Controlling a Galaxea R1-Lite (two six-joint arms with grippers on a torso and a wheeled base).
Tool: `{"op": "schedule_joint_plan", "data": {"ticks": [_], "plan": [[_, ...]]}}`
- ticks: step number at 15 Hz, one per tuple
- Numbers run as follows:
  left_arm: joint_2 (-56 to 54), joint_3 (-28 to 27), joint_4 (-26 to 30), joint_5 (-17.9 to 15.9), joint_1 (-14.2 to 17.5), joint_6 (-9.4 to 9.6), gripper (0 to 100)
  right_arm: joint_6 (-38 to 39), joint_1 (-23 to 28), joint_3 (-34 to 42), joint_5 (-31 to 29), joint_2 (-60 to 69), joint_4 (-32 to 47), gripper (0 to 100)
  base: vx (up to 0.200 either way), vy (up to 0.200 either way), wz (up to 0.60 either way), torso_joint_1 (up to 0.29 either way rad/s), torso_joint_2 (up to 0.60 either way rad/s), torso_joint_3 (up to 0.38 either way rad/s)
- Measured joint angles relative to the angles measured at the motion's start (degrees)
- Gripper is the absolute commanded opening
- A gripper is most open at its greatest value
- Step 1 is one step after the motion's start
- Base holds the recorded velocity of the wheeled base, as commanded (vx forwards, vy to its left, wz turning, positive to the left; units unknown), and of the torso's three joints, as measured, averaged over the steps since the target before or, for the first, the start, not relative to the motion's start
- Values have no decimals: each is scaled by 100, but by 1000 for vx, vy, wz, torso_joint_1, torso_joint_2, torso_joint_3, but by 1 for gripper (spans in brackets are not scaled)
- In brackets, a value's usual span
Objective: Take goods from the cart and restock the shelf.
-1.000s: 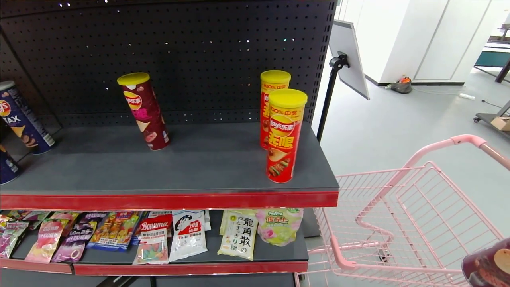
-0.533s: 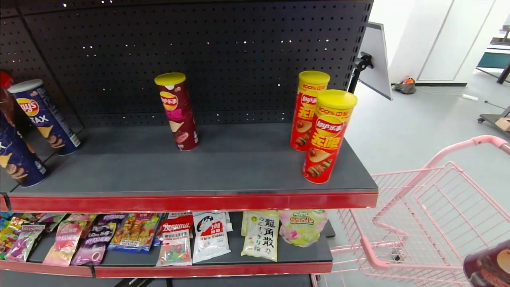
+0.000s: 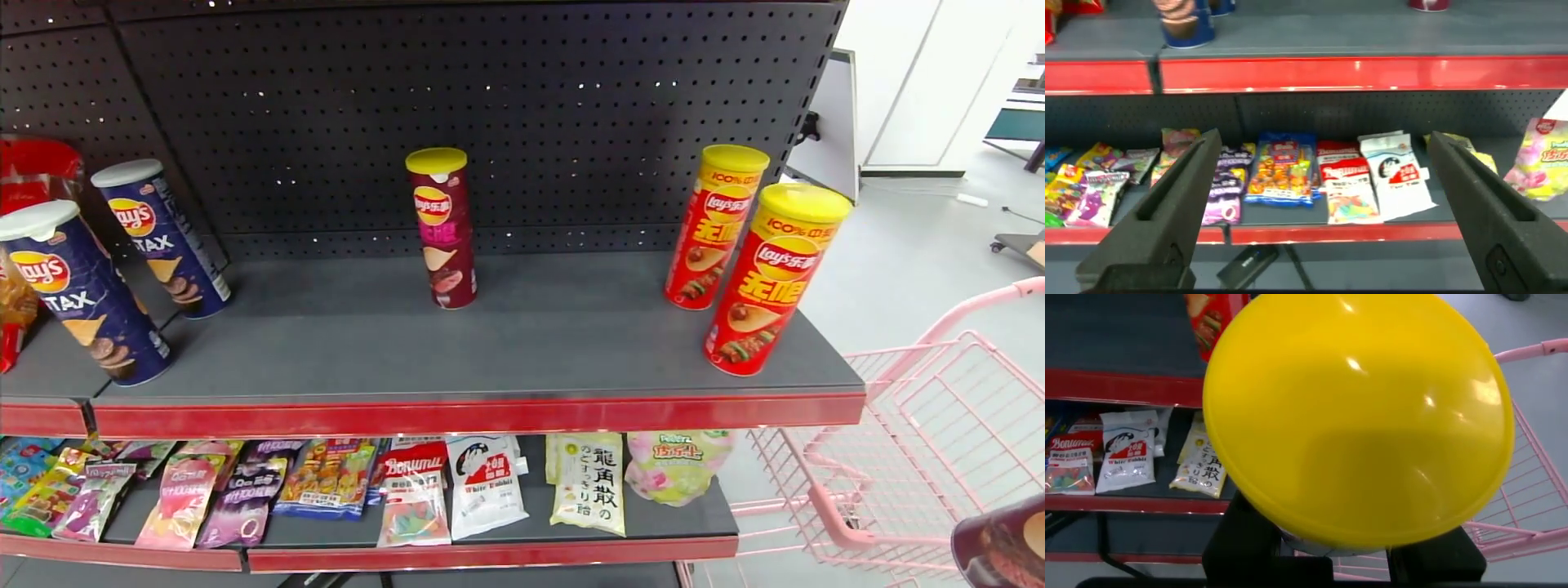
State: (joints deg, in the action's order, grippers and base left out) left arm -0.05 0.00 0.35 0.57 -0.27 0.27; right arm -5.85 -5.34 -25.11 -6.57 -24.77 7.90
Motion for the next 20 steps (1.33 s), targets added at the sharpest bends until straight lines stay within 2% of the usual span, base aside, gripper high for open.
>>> {"op": "schedule_joint_plan", "data": {"ticks": [6,11,15,20], "plan": [[0,0,-4,0,0,0,100,-2,-9,10,0,61,-2,0,0,200,0,4,4,2],[0,-2,0,2,-2,0,100,-2,-9,1,4,72,-5,0,0,0,0,0,0,0],[0,0,0,0,-4,0,100,-9,-6,28,6,116,1,0,200,0,0,-6,1,4],[0,0,2,2,0,0,100,-132,-15,78,107,206,59,0,0,0,0,0,0,0]]}}
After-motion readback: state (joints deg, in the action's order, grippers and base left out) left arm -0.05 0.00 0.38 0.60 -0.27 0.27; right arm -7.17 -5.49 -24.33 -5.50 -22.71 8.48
